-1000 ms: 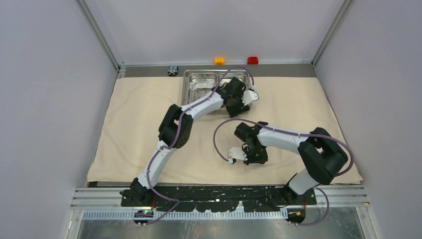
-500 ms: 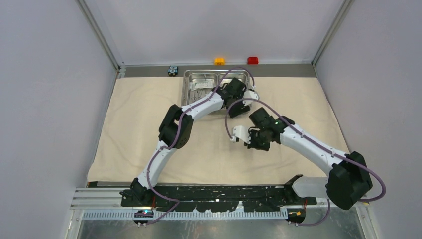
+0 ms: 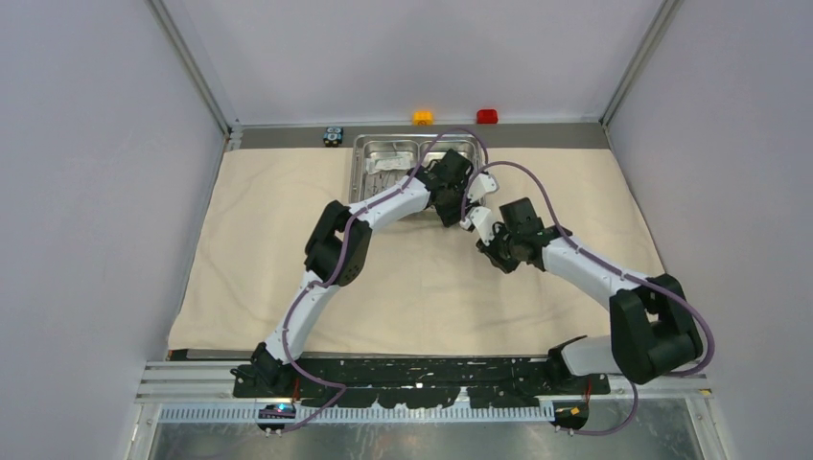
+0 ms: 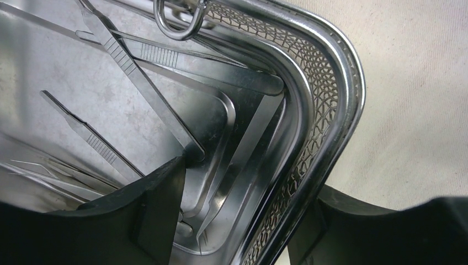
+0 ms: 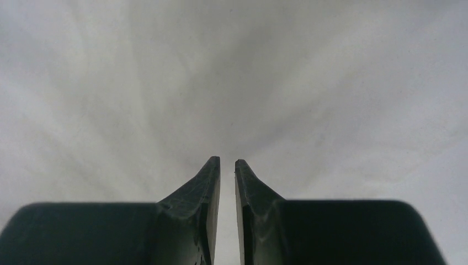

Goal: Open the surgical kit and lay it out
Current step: Smooth out the surgical kit at the center of the board.

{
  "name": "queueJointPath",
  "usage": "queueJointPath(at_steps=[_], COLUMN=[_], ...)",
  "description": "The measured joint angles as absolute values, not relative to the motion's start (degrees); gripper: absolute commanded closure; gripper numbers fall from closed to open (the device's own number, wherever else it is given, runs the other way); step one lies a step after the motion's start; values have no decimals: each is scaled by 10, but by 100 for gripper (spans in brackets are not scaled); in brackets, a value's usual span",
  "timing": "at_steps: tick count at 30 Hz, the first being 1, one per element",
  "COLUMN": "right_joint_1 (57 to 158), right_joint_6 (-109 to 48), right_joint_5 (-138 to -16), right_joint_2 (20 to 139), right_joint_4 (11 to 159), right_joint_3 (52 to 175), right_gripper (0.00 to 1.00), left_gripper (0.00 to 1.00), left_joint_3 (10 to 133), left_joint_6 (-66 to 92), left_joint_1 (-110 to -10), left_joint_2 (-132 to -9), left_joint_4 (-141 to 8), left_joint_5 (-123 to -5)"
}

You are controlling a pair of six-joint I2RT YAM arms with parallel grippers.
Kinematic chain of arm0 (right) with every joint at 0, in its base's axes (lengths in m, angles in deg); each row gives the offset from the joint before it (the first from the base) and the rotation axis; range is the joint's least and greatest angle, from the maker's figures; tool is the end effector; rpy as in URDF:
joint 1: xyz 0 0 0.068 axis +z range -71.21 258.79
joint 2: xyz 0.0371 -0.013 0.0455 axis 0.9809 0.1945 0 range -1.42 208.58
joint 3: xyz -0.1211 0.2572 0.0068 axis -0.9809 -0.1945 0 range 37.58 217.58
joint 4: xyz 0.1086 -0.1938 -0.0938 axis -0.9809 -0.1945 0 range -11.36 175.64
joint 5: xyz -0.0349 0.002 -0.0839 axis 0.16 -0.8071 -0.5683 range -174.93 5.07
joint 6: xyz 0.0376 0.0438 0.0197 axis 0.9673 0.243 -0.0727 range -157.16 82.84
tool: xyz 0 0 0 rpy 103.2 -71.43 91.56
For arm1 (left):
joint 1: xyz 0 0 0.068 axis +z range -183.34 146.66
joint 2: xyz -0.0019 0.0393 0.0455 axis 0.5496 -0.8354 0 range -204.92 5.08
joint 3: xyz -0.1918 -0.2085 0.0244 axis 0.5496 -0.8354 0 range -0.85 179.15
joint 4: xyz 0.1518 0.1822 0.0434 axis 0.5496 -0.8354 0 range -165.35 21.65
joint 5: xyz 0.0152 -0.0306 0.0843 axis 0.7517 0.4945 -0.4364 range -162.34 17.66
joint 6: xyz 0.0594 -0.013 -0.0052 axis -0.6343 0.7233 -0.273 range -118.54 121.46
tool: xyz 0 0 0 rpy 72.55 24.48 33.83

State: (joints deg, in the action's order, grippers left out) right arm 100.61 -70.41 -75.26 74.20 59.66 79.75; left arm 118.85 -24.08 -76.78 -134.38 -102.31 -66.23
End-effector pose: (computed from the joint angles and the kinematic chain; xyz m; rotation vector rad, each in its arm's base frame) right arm 0.2117 0.0931 0.2054 -1.2512 2.2696 0.1477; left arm 0.3820 -0.3684 0.1776 1.4633 2.0520 -0.2613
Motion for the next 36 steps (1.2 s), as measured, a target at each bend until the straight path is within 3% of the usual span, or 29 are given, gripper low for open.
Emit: queueJointPath(at_steps=[8, 14, 36], right_joint_1=[1003, 1003, 1034], right_joint_6=[-634, -630, -834], right_joint_5=[-753, -753, -744], right_joint_2=[832, 877, 911], right_joint_4=[717, 715, 474], right_joint_3=[803, 830, 901], right_gripper=[70, 78, 97], left_gripper=[37, 37, 38], left_joint_3=[1189, 1189, 1189], left_joint_6=[-230, -229, -227], left_joint_1=[-768, -768, -765], left_joint_2=[-1344, -1344, -1344], left_joint_4=[-1023, -1024, -1024], left_joint_5=[-658, -658, -659])
